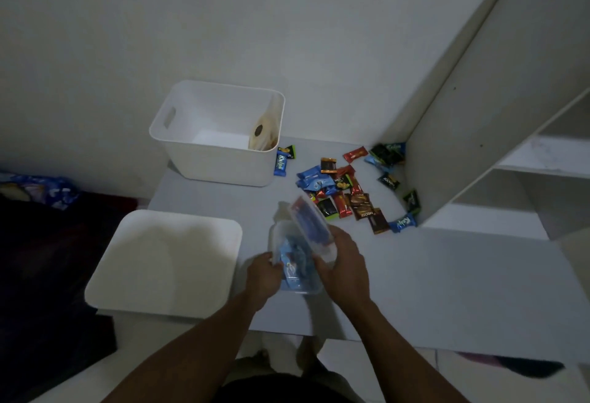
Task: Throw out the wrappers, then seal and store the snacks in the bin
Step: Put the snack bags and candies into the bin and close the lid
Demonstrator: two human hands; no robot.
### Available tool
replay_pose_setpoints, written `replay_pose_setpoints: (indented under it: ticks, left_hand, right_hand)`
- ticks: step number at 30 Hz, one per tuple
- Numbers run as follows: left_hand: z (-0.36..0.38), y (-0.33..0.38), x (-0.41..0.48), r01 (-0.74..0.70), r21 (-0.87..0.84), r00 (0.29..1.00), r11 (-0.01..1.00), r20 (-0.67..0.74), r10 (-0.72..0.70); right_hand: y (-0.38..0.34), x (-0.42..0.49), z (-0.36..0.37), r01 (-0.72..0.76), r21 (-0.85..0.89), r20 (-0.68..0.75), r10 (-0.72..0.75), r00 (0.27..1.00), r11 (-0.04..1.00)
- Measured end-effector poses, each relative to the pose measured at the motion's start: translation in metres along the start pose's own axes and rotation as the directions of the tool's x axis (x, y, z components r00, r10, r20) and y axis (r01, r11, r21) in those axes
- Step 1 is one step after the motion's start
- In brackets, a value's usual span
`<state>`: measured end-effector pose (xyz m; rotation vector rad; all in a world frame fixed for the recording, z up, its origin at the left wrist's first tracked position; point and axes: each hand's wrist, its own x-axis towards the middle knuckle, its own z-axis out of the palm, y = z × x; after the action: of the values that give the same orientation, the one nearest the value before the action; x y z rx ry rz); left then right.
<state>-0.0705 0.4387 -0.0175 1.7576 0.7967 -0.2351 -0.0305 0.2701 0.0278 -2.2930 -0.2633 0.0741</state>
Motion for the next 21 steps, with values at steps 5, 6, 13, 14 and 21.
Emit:
replay_pose_setpoints:
  ticks: [5, 6, 13, 14, 21]
  left_hand:
    - [-0.016, -0.003, -0.003, -0.021, -0.184, 0.992, 0.983, 0.118, 0.043]
    - [-0.017, -0.008, 0.001, -0.04, -0.164, 0.985, 0.986, 0.158, 0.066]
    - [-0.027, 0.008, -0.017, -0.042, -0.268, 0.984, 0.962, 0.155, 0.086]
    - [-0.028, 0.007, -0.016, -0.051, -0.262, 0.983, 0.964, 0.159, 0.095]
    - [-0.041, 0.003, -0.013, -0.175, -0.196, 0.944, 0.965, 0.244, 0.221]
  right_hand:
    - [-0.001, -0.028, 0.028, 0.132, -0.334, 0.064, -0.117, 0.991, 0.933]
    - [-0.003, -0.032, 0.031, 0.136, -0.37, 0.066, -0.121, 0.991, 0.919]
    - [-0.003, -0.051, 0.051, 0.261, -0.381, 0.211, -0.191, 0.959, 0.887]
    - [-0.003, -0.053, 0.051, 0.269, -0.363, 0.234, -0.193, 0.953, 0.892]
    - [-0.003, -0.039, 0.034, -0.019, -0.056, -0.058, 0.016, 0.998, 0.998]
